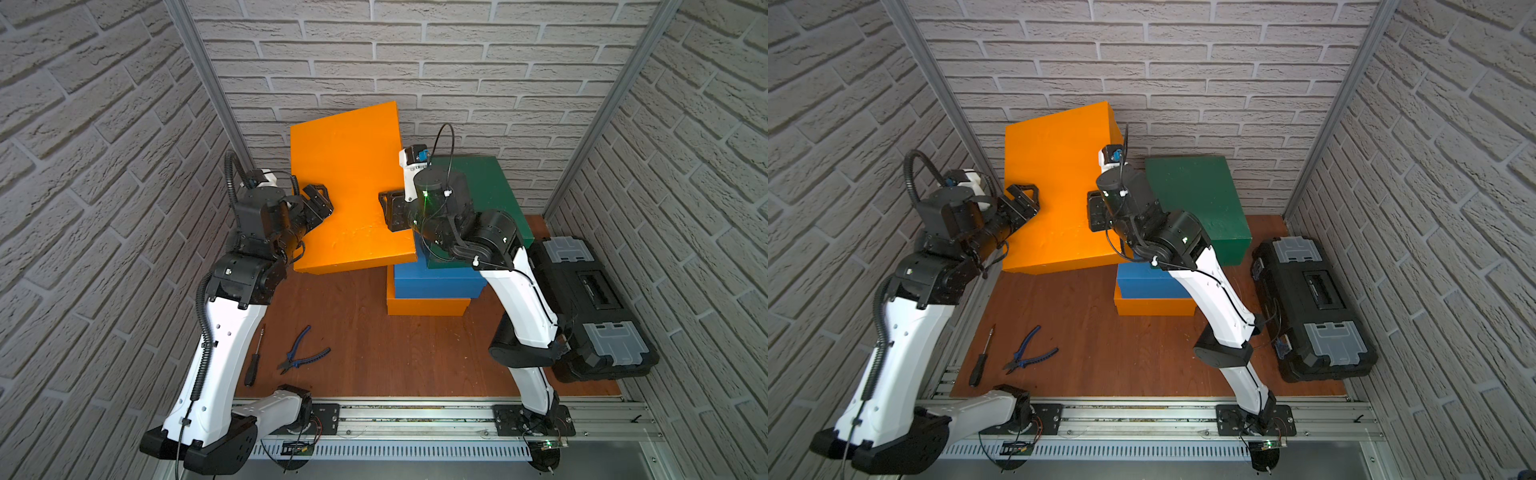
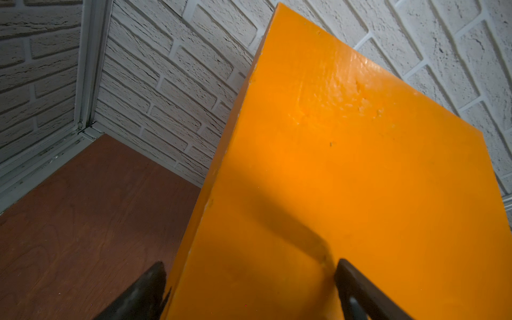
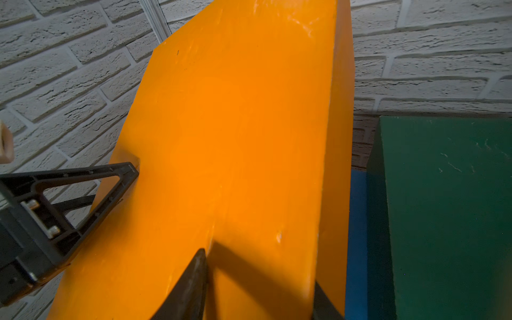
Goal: Stack the shoeboxes
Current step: Place the shoebox at the shoebox.
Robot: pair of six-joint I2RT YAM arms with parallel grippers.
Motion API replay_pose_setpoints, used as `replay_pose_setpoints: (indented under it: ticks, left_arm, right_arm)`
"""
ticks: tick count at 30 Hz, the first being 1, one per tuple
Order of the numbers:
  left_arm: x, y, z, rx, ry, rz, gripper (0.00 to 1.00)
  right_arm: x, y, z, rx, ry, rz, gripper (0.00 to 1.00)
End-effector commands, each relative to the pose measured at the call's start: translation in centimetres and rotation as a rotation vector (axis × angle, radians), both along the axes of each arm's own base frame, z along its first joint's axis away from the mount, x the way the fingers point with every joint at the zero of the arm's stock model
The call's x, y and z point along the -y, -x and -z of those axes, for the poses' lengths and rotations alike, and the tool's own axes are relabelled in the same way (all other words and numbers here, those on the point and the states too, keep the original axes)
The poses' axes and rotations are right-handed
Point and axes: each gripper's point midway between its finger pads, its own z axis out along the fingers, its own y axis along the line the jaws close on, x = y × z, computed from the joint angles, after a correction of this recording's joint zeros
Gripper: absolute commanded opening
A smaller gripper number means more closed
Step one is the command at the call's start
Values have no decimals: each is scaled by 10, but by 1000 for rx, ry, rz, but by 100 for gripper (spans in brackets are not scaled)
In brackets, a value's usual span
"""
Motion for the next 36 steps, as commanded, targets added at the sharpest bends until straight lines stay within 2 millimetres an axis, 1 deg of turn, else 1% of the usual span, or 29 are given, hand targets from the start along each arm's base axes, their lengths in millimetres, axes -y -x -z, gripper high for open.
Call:
replay_pose_setpoints:
  ticks: [1, 3, 8, 22, 26, 31, 34, 36]
  left_arm:
    - [74, 11, -64, 198, 130, 306, 93]
    - [81, 13, -70, 208, 122, 325, 94]
    - [96, 15, -76, 216, 108, 358, 94]
    - [125, 21, -98, 275, 104, 425, 93]
    - [136, 19, -103, 285, 105, 447, 93]
    - [147, 15, -108, 297, 105, 467, 93]
    - [153, 12, -111, 306, 107, 475, 93]
    - [158, 8, -111, 311, 107, 479, 93]
  right_arm:
    - [-117, 83, 54, -119, 67, -492, 44]
    - [-115, 84, 52, -120, 63, -495, 44]
    - [-107, 84, 47, -116, 65, -477, 44]
    - [-78, 83, 29, -96, 67, -417, 44]
    - [-66, 80, 26, -94, 80, -389, 43]
    - [-50, 72, 28, -102, 101, -335, 43]
    - [-35, 66, 27, -105, 109, -291, 43]
    - [-21, 61, 25, -106, 99, -262, 43]
